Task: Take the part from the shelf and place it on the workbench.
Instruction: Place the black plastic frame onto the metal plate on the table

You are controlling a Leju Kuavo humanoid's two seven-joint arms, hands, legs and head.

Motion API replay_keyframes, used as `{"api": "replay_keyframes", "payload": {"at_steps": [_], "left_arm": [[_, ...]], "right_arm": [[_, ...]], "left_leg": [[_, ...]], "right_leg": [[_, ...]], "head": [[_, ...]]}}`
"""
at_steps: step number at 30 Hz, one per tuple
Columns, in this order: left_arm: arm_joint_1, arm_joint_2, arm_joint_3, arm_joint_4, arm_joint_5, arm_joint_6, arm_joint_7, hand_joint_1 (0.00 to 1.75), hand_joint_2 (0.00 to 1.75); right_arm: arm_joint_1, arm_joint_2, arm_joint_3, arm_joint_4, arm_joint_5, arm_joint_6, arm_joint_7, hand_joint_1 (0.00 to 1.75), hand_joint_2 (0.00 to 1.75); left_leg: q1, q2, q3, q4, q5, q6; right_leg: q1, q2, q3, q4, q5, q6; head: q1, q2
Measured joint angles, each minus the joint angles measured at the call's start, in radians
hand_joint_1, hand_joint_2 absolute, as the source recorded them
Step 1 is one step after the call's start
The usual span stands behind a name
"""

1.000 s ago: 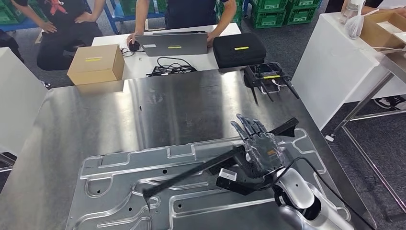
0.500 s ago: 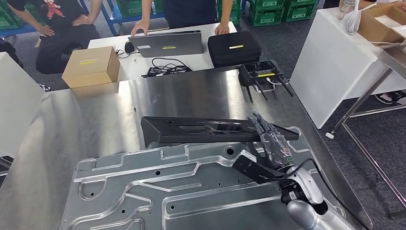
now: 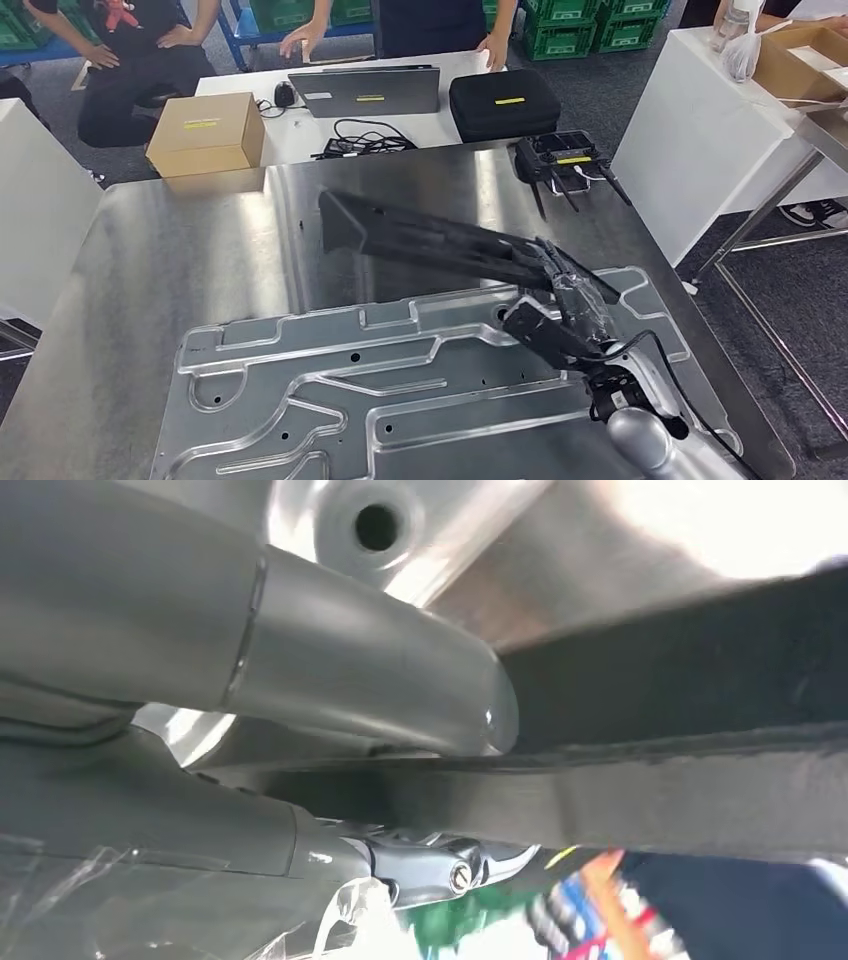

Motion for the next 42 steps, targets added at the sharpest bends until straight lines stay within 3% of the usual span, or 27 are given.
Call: {"api": "replay_keyframes", "payload": {"at_steps": [2,6,8,10,11,12,13,15,17,19,21,23,25,26,27,28,29,31,32,34,37,39,41,42], "left_arm": [[-0.001,-0.001,0.004,0.002,0.002,-0.003,0.004,0.00,1.75],[-0.004,-0.001,0.008,0.005,0.008,-0.008,0.006,0.00,1.75],[-0.003,-0.001,0.009,0.006,0.009,-0.013,0.008,0.00,1.75],[-0.002,-0.002,0.010,0.006,0.011,-0.018,0.010,0.00,1.75],[-0.001,-0.003,0.011,0.007,0.011,-0.020,0.010,0.00,1.75],[0.000,-0.004,0.013,0.007,0.012,-0.021,0.011,0.00,1.75],[0.001,-0.005,0.015,0.007,0.012,-0.022,0.011,0.00,1.75],[0.001,-0.007,0.020,0.008,0.012,-0.022,0.011,0.00,1.75],[0.002,-0.007,0.024,0.009,0.013,-0.021,0.014,0.00,1.75],[0.002,-0.007,0.026,0.011,0.015,-0.021,0.018,0.00,1.75],[0.002,-0.007,0.029,0.012,0.016,-0.021,0.021,0.00,0.87],[0.002,-0.008,0.031,0.013,0.017,-0.021,0.015,0.00,0.00],[0.002,-0.011,0.033,0.013,0.025,-0.021,-0.004,0.00,0.00],[0.002,-0.013,0.035,0.013,0.032,-0.022,-0.014,0.00,0.00],[0.002,-0.015,0.038,0.013,0.039,-0.025,-0.022,0.00,0.00],[0.003,-0.018,0.042,0.013,0.045,-0.030,-0.027,0.00,0.00],[0.004,-0.020,0.046,0.013,0.050,-0.034,-0.030,0.00,0.00],[0.004,-0.022,0.051,0.013,0.053,-0.040,-0.037,0.00,0.00],[0.004,-0.023,0.053,0.014,0.052,-0.040,-0.041,0.00,0.00],[0.003,-0.024,0.056,0.014,0.050,-0.040,-0.047,0.00,0.00],[0.004,-0.025,0.057,0.014,0.048,-0.040,-0.054,0.00,0.00],[0.006,-0.025,0.057,0.014,0.047,-0.041,-0.059,0.00,0.00],[0.005,-0.027,0.057,0.014,0.047,-0.043,-0.063,0.00,0.00],[0.005,-0.028,0.057,0.014,0.047,-0.044,-0.064,0.00,0.00]], "right_arm": [[-0.012,0.000,-0.003,0.008,-0.146,0.025,-0.012,0.00,0.00],[-0.019,0.004,0.002,0.037,-0.434,0.042,-0.039,0.00,0.00],[-0.021,0.006,0.005,0.048,-0.536,0.031,-0.052,0.00,0.00],[-0.024,0.006,0.005,0.058,-0.691,0.019,-0.067,0.00,0.00],[-0.024,0.006,0.004,0.063,-0.788,0.013,-0.078,0.00,0.00],[-0.023,0.006,0.003,0.069,-0.872,0.007,-0.093,0.00,0.00],[-0.024,0.006,0.003,0.075,-0.929,0.001,-0.108,0.00,0.00],[-0.034,0.006,0.005,0.084,-0.967,-0.013,-0.132,0.00,0.00],[-0.047,0.004,0.007,0.090,-0.960,-0.024,-0.140,0.00,0.00],[-0.053,0.001,0.013,0.096,-0.953,-0.027,-0.141,0.00,0.00],[-0.057,0.000,0.023,0.102,-0.931,-0.028,-0.143,0.00,0.00],[-0.064,-0.001,0.033,0.105,-0.881,-0.034,-0.145,0.00,0.00],[-0.071,-0.002,0.045,0.105,-0.798,-0.050,-0.141,0.00,0.00],[-0.073,-0.002,0.051,0.105,-0.757,-0.058,-0.136,0.00,0.00],[-0.073,-0.002,0.057,0.105,-0.724,-0.064,-0.129,0.00,0.00],[-0.075,-0.002,0.063,0.104,-0.697,-0.067,-0.122,0.00,0.00],[-0.078,-0.002,0.068,0.101,-0.673,-0.069,-0.115,0.00,0.00],[-0.087,-0.002,0.076,0.093,-0.616,-0.075,-0.102,0.00,0.00],[-0.092,-0.002,0.078,0.089,-0.582,-0.080,-0.095,0.00,0.00],[-0.098,-0.001,0.081,0.078,-0.521,-0.088,-0.083,0.00,0.00],[-0.100,0.000,0.082,0.057,-0.441,-0.087,-0.062,0.00,0.00],[-0.103,0.000,0.082,0.042,-0.392,-0.082,-0.046,0.00,0.00],[-0.104,0.000,0.083,0.031,-0.361,-0.078,-0.035,0.00,0.00],[-0.104,0.000,0.084,0.027,-0.351,-0.077,-0.031,0.00,0.00]], "left_leg": [[-0.003,0.001,-0.003,0.010,-0.008,-0.009],[0.000,0.001,-0.013,0.029,-0.022,-0.025],[0.006,0.000,-0.047,0.110,-0.072,-0.040],[0.013,0.001,-0.109,0.248,-0.140,-0.054],[0.016,0.001,-0.134,0.302,-0.158,-0.058],[0.018,0.001,-0.143,0.320,-0.157,-0.059],[0.020,0.001,-0.133,0.299,-0.137,-0.059],[0.021,0.001,-0.069,0.157,-0.065,-0.054],[0.015,0.000,-0.016,0.040,-0.021,-0.045],[0.007,-0.001,-0.009,0.018,-0.018,-0.035],[0.007,-0.001,-0.006,0.009,-0.013,-0.022],[0.009,0.001,-0.001,-0.002,-0.005,-0.007],[0.008,0.001,0.000,-0.004,-0.004,0.002],[0.007,0.000,0.000,-0.004,-0.004,0.004],[0.006,0.000,0.001,-0.004,-0.004,0.004],[0.006,-0.001,0.002,-0.003,-0.005,0.004],[0.007,-0.001,0.003,-0.001,-0.007,0.002],[0.006,-0.002,0.001,0.011,-0.016,-0.007],[0.004,-0.003,-0.001,0.019,-0.021,-0.012],[0.001,-0.003,-0.006,0.027,-0.026,-0.020],[0.007,-0.003,-0.013,0.047,-0.042,-0.030],[0.012,-0.002,-0.054,0.141,-0.096,-0.043],[0.016,-0.002,-0.119,0.280,-0.155,-0.052],[0.017,-0.002,-0.140,0.322,-0.166,-0.054]], "right_leg": [[0.001,0.001,0.050,-0.104,0.033,-0.005],[0.002,-0.002,0.056,-0.128,0.039,-0.021],[-0.002,-0.005,0.053,-0.129,0.044,-0.028],[-0.003,-0.005,0.049,-0.129,0.045,-0.031],[-0.003,-0.005,0.048,-0.129,0.045,-0.031],[-0.003,-0.005,0.047,-0.129,0.045,-0.031],[-0.003,-0.005,0.047,-0.129,0.045,-0.031],[-0.004,-0.004,0.049,-0.129,0.045,-0.029],[-0.002,-0.003,0.049,-0.129,0.044,-0.022],[-0.001,-0.004,0.048,-0.131,0.044,-0.011],[-0.003,-0.004,0.048,-0.129,0.040,0.001],[-0.004,-0.003,0.023,-0.073,0.004,0.008],[-0.003,-0.003,-0.042,0.064,-0.062,0.009],[-0.002,-0.003,-0.074,0.131,-0.085,0.010],[-0.002,-0.003,-0.094,0.167,-0.090,0.011],[-0.002,-0.003,-0.095,0.164,-0.077,0.012],[-0.003,-0.003,-0.075,0.118,-0.045,0.012],[-0.007,-0.003,-0.009,-0.024,0.020,0.014],[-0.008,-0.002,0.015,-0.077,0.038,0.012],[-0.006,0.001,0.029,-0.110,0.042,0.003],[-0.007,0.001,0.027,-0.111,0.046,-0.014],[-0.009,0.001,0.027,-0.112,0.048,-0.022],[-0.008,0.001,0.025,-0.111,0.048,-0.024],[-0.008,0.001,0.025,-0.111,0.048,-0.025]], "head": [[-0.001,0.000],[-0.002,0.000],[-0.002,0.000],[-0.002,0.000],[-0.002,0.000],[-0.002,0.000],[-0.002,0.000],[-0.002,0.000],[-0.002,0.000],[-0.001,0.000],[-0.001,0.000],[0.000,0.000],[0.000,0.000],[0.000,0.000],[0.000,0.000],[0.000,0.000],[0.000,0.000],[0.000,0.000],[0.000,0.000],[0.000,0.000],[-0.001,0.000],[-0.002,0.000],[-0.002,0.000],[-0.002,0.000]]}}
